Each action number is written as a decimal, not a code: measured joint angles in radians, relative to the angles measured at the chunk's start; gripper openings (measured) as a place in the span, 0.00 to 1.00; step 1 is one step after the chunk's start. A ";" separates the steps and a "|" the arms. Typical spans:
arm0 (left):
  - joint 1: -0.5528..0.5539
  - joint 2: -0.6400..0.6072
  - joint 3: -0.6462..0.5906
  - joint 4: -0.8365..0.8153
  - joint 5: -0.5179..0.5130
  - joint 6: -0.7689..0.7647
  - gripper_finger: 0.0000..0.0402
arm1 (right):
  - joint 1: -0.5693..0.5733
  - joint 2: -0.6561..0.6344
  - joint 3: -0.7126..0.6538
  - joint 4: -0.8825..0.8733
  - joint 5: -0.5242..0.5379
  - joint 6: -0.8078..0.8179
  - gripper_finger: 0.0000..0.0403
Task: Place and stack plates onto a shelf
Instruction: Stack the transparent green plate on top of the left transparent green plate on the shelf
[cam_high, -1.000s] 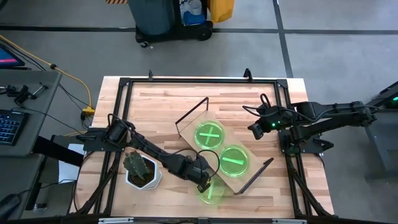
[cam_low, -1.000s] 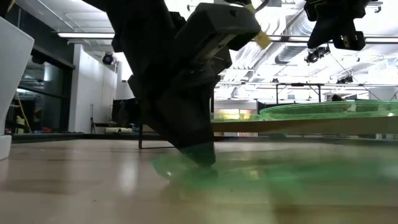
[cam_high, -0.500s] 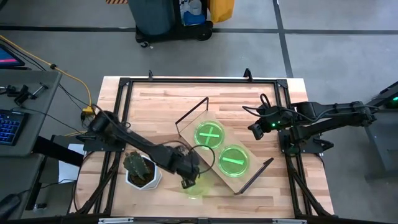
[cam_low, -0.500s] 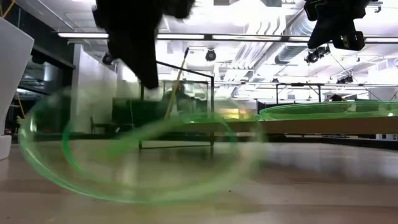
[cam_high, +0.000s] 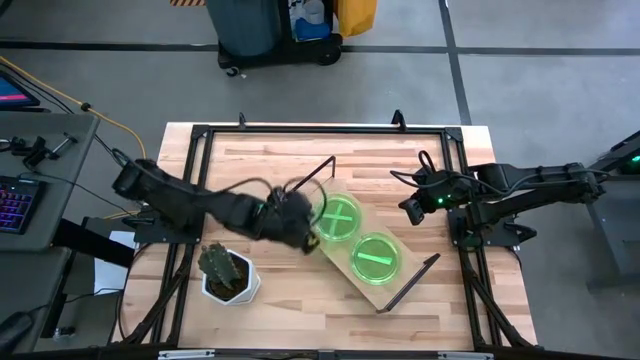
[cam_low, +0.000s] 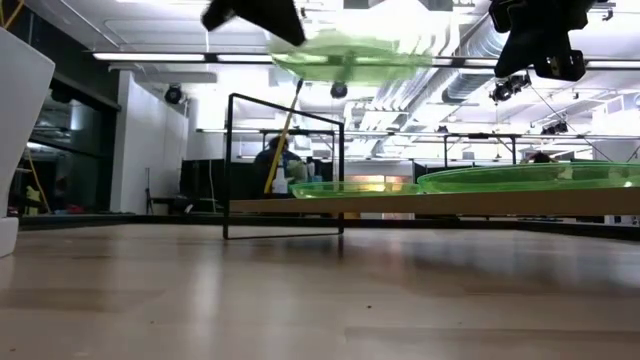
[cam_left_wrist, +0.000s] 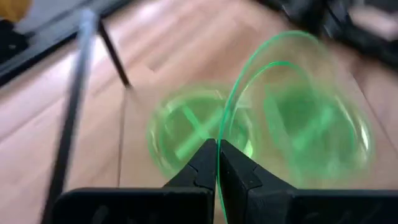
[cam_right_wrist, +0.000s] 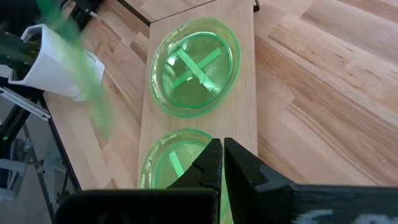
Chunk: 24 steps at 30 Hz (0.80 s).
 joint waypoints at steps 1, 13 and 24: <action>0.019 0.006 0.000 0.024 -0.012 -0.009 0.00 | 0.000 0.000 0.000 0.000 0.000 0.000 0.00; -0.055 0.174 0.000 0.109 -0.285 -0.638 0.00 | 0.000 0.000 0.000 -0.001 0.000 -0.008 0.00; -0.137 0.326 -0.001 -0.123 -0.302 -1.444 0.00 | 0.000 0.000 0.000 -0.002 0.000 -0.026 0.00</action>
